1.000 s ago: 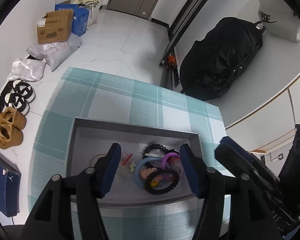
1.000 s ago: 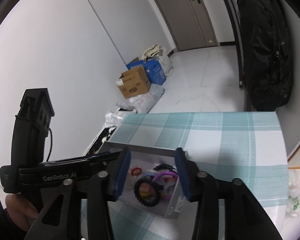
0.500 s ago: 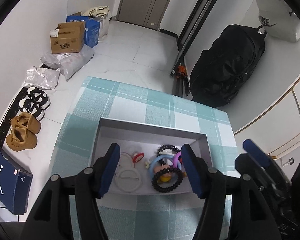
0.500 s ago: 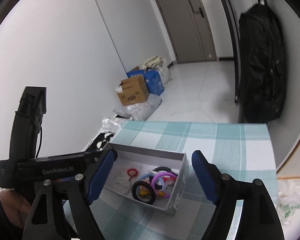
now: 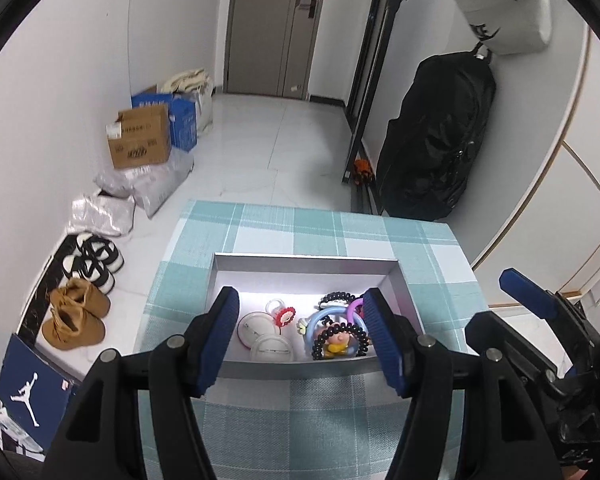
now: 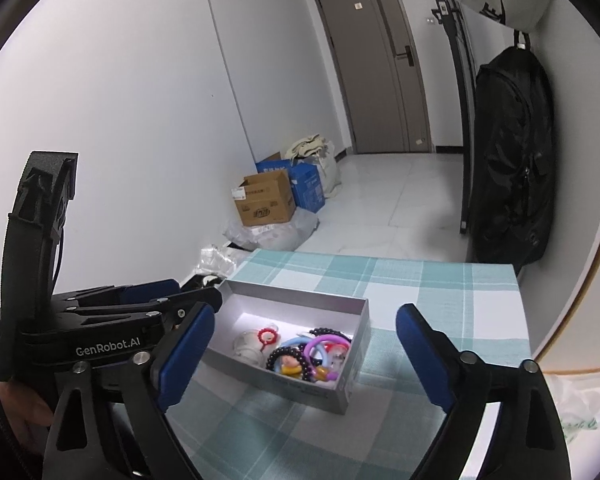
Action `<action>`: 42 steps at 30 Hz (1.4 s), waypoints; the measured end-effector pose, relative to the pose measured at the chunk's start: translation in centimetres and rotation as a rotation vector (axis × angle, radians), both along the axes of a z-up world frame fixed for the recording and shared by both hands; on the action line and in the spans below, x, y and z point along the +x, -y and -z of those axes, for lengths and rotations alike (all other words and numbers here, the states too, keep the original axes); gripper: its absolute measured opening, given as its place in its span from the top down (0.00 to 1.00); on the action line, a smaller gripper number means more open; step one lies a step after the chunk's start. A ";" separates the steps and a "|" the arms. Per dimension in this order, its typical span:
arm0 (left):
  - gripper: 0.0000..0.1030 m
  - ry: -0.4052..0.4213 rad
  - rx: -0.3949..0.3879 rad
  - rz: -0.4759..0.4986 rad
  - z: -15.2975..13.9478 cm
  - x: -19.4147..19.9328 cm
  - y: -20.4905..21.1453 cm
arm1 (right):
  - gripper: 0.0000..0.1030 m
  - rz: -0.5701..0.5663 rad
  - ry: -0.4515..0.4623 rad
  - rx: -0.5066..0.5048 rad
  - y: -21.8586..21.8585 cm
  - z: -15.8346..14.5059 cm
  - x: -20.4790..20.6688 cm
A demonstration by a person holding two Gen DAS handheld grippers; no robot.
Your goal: Organize jewelry
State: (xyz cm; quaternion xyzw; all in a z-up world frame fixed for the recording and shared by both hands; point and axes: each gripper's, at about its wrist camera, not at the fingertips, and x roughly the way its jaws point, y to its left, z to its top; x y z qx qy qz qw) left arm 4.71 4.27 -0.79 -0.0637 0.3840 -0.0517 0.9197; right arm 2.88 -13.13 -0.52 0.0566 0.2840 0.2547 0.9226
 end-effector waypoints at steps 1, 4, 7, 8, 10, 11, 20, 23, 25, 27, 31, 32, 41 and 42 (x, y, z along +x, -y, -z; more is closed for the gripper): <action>0.42 0.009 0.005 0.000 -0.1 -0.1 0.1 | 0.06 -0.002 0.010 0.003 0.1 -0.1 -0.3; 0.42 0.045 0.034 -0.008 -0.4 -0.9 0.2 | 0.02 0.000 0.039 0.006 0.2 -0.4 -1.1; 0.42 0.048 0.048 -0.013 -0.3 -1.4 0.3 | 0.01 0.003 0.046 0.010 0.5 -0.6 -1.8; 0.42 0.046 0.047 -0.016 -0.3 -1.5 0.2 | 0.01 0.004 0.044 0.010 0.6 -0.6 -2.0; 0.42 0.051 0.035 -0.011 -0.3 -1.7 0.2 | 0.01 0.003 0.046 0.006 0.6 -0.6 -2.4; 0.41 0.058 0.032 -0.009 -0.4 -1.9 0.3 | 0.00 0.004 0.049 0.004 0.6 -0.6 -2.5; 0.16 0.108 0.054 -0.024 -1.1 -2.9 0.6 | 0.00 0.012 0.057 0.011 1.0 -0.9 -3.1; 0.15 0.106 0.053 -0.019 -1.1 -3.0 0.7 | 0.00 0.016 0.054 0.005 1.0 -0.9 -3.2; 0.12 0.112 0.053 -0.019 -1.1 -3.2 0.7 | 0.00 0.018 0.054 0.000 0.9 -0.9 -3.3; 0.05 0.124 0.051 -0.022 -1.2 -3.4 0.7 | 0.00 0.021 0.055 -0.003 0.9 -0.9 -3.3; 0.01 0.135 0.046 -0.020 -1.4 -3.6 0.7 | 0.00 0.024 0.055 -0.006 0.8 -0.9 -3.3; 0.01 0.137 0.047 -0.019 -1.4 -3.6 0.7 | 0.00 0.025 0.057 -0.007 0.8 -0.9 -3.3; 0.01 0.136 0.046 -0.018 -1.4 -3.6 0.9 | 0.00 0.027 0.057 -0.019 0.8 -0.8 -3.5; 0.01 0.135 0.045 -0.018 -1.4 -3.6 0.9 | 0.00 0.027 0.056 -0.020 0.8 -0.8 -3.5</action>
